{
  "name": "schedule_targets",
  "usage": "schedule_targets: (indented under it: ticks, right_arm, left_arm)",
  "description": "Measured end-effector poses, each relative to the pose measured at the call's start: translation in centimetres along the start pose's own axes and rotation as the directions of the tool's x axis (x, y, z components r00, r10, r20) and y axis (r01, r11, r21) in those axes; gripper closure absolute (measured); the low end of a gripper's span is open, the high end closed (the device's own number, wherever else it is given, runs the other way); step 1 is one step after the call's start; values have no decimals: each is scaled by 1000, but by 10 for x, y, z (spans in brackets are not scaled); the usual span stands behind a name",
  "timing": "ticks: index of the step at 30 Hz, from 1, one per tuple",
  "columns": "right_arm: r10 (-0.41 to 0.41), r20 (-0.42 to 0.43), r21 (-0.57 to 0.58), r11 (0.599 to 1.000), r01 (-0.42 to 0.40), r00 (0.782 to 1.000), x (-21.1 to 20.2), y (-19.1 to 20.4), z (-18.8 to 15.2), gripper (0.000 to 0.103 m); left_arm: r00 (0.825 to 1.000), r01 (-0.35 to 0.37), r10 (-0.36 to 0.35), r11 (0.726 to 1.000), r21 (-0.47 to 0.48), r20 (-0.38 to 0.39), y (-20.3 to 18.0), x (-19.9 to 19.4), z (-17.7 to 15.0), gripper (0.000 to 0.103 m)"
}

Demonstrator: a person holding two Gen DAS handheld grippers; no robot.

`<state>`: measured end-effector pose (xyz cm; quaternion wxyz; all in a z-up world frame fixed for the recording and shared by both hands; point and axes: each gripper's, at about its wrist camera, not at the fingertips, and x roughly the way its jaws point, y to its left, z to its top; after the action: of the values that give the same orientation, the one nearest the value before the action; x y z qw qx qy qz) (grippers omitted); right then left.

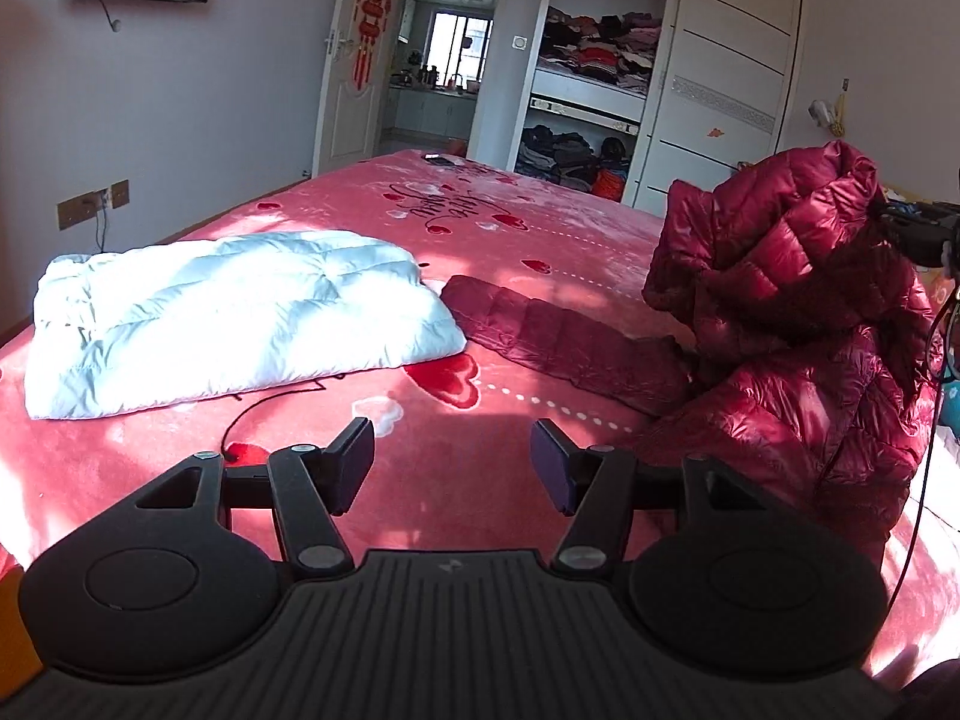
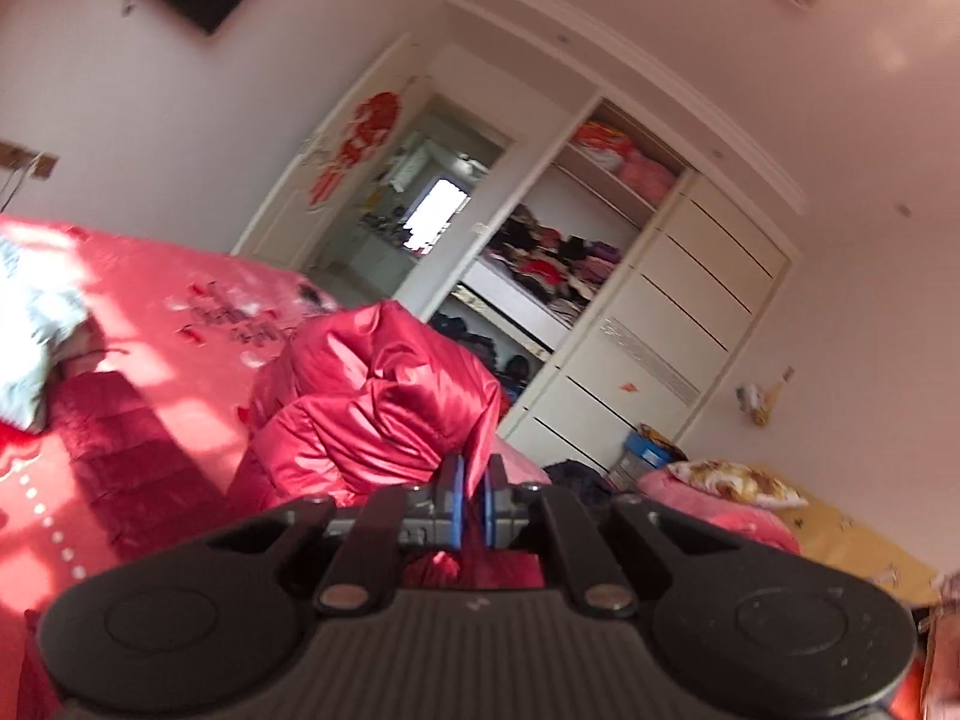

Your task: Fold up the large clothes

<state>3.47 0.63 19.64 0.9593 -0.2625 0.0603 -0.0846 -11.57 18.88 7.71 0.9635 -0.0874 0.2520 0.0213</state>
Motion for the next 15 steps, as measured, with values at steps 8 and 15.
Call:
schedule_targets:
  ticks: [8,15]
  right_arm:
    - [-219,-217,354,891,286,951,-9,-153,-80,102]
    - [-309,-470,408,755,514,827,-19,-219,-192,103]
  left_arm:
    - [997,75,-72,992,102,-31,-57,27,7,33]
    - [992,123,-117,978,170,-45,-96,68,12,31]
